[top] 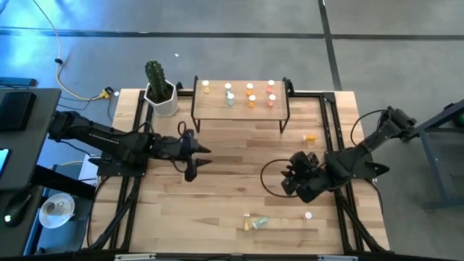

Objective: Pick and place medicine bottles onto shelf by color
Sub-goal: Put the top yellow pill bottle on the shelf aligned with the other yellow pill bottle

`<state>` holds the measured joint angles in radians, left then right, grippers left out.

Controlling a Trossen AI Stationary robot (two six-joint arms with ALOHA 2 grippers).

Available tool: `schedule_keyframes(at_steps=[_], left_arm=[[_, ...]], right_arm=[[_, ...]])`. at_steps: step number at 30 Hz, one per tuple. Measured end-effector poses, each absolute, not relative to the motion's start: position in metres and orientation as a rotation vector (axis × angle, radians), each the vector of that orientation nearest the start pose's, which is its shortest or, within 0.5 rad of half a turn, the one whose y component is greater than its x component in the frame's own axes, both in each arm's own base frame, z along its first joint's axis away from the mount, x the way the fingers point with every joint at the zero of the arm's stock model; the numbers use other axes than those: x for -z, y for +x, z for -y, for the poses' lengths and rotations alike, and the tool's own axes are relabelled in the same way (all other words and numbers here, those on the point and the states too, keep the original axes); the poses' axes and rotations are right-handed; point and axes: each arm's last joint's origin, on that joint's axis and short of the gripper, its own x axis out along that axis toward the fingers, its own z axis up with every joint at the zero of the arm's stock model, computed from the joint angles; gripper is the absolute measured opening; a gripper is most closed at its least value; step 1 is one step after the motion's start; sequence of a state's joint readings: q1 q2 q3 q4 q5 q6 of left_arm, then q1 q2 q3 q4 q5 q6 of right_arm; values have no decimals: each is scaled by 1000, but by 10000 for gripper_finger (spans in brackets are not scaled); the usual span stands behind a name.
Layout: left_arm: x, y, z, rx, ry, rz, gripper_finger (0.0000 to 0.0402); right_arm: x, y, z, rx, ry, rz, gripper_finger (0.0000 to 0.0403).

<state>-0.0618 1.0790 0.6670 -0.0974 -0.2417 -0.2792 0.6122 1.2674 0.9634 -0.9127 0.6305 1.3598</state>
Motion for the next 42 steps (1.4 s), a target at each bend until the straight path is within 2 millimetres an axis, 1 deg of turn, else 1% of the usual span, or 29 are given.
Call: schedule_keyframes(at_steps=[6, 11, 15, 21, 25, 32, 38, 42], left_arm=[[-247, 226, 24, -246, -191, -465, 180], [-246, 224, 34, -215, -199, -465, 180], [-246, 224, 40, -190, -194, -467, 180], [-247, 223, 43, -207, -184, -461, 180], [-247, 223, 43, -223, -186, -456, 180], [-247, 223, 43, -228, -204, -453, 180], [-249, 224, 43, -226, -221, -427, 180], [-250, 224, 43, -224, -222, -420, 180]], right_arm=[[-243, 188, -127, 671, 542, -786, 142], [-229, 190, -139, 659, 526, -878, 142], [-219, 193, -143, 697, 555, -938, 142], [-203, 193, -149, 790, 568, -981, 142], [-195, 189, -157, 821, 587, -1003, 142], [-184, 178, -172, 882, 595, -1000, 142], [-168, 165, -186, 952, 564, -1005, 142], [-158, 156, -195, 976, 538, -937, 142]])
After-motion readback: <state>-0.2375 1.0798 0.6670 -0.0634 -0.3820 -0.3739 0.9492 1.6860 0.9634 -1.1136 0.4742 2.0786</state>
